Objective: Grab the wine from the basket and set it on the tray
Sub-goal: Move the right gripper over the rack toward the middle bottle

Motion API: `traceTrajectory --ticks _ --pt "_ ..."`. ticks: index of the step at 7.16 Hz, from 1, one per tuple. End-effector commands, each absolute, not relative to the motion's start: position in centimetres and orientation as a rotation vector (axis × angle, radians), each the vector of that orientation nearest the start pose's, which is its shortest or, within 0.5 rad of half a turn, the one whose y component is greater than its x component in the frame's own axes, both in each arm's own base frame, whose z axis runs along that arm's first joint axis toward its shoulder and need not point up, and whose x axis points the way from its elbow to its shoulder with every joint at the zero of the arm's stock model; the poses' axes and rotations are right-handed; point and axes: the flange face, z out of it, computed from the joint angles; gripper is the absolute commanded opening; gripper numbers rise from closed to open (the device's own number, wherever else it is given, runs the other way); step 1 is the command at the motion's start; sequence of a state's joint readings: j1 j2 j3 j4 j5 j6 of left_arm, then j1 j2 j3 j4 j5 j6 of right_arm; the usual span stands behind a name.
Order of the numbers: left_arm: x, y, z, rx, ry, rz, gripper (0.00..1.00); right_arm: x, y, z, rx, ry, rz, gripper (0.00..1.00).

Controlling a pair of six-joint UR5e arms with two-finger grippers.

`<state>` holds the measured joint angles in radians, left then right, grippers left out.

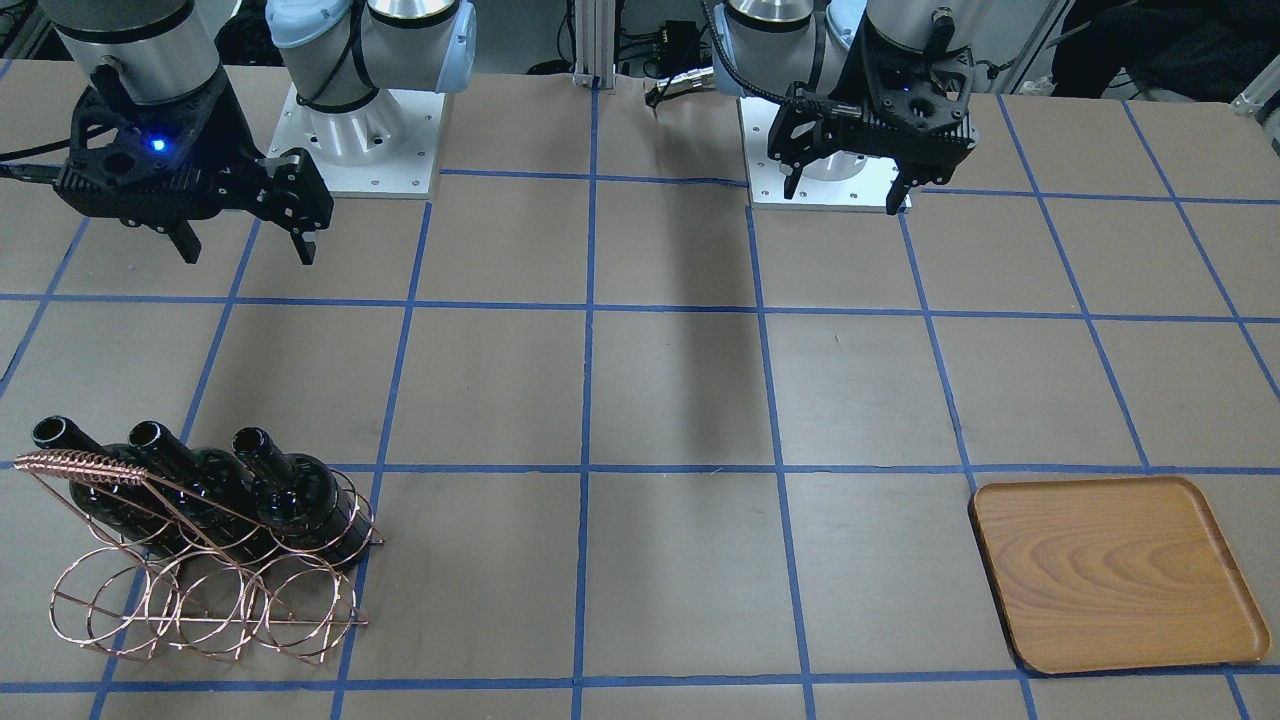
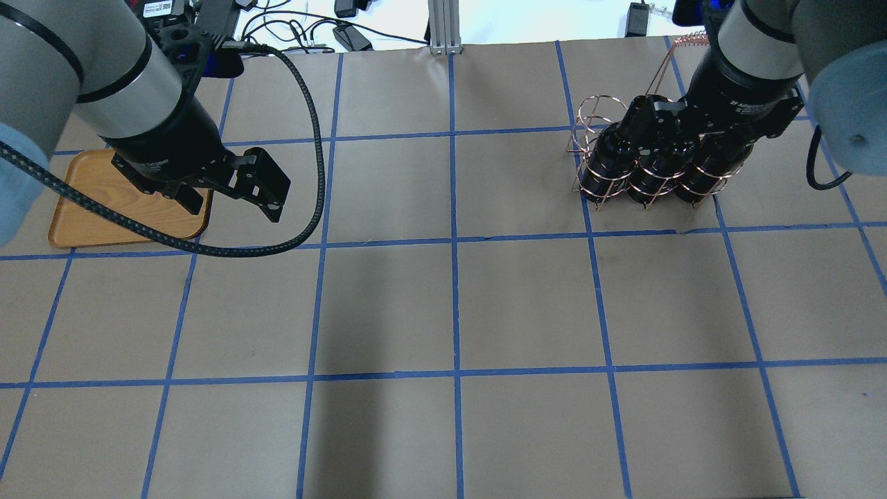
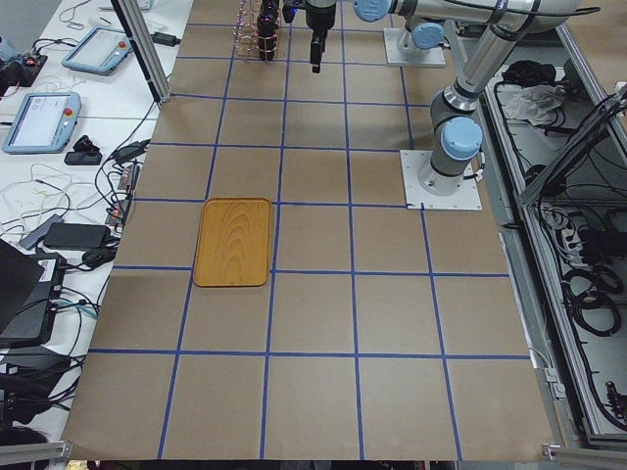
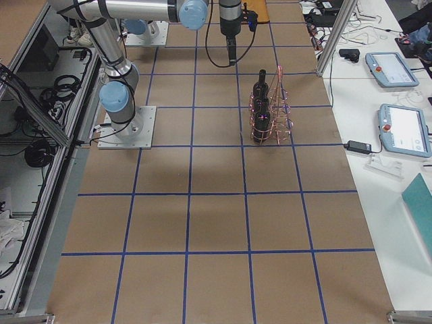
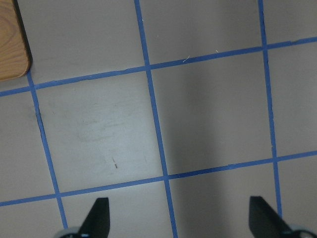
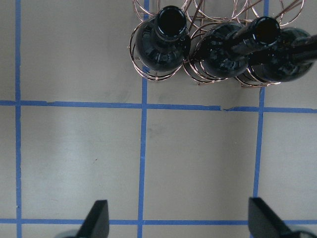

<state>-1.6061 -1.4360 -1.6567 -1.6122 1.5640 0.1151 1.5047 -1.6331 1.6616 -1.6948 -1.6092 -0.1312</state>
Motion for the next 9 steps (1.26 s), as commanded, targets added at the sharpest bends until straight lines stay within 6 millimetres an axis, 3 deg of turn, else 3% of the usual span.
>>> traceTrajectory --ticks 1,2,6,7,9 --pt "-14.9 -43.0 50.4 0.237 3.140 -0.013 1.00 5.7 -49.4 48.6 -0.190 3.181 -0.188 1.00" --pt "-14.9 -43.0 50.4 0.237 3.140 -0.013 1.00 4.4 -50.5 48.4 -0.295 3.182 -0.234 1.00" --pt "-14.9 -42.9 50.5 0.237 3.141 -0.015 1.00 2.7 -56.5 43.1 -0.567 3.178 -0.352 0.98" --pt "-14.9 -42.9 50.5 0.236 3.138 -0.015 1.00 2.5 -57.1 42.2 -0.550 3.180 -0.356 0.84" --pt "-14.9 -42.9 50.5 0.232 3.139 -0.015 1.00 2.3 -58.5 40.6 -0.538 3.183 -0.378 0.88"
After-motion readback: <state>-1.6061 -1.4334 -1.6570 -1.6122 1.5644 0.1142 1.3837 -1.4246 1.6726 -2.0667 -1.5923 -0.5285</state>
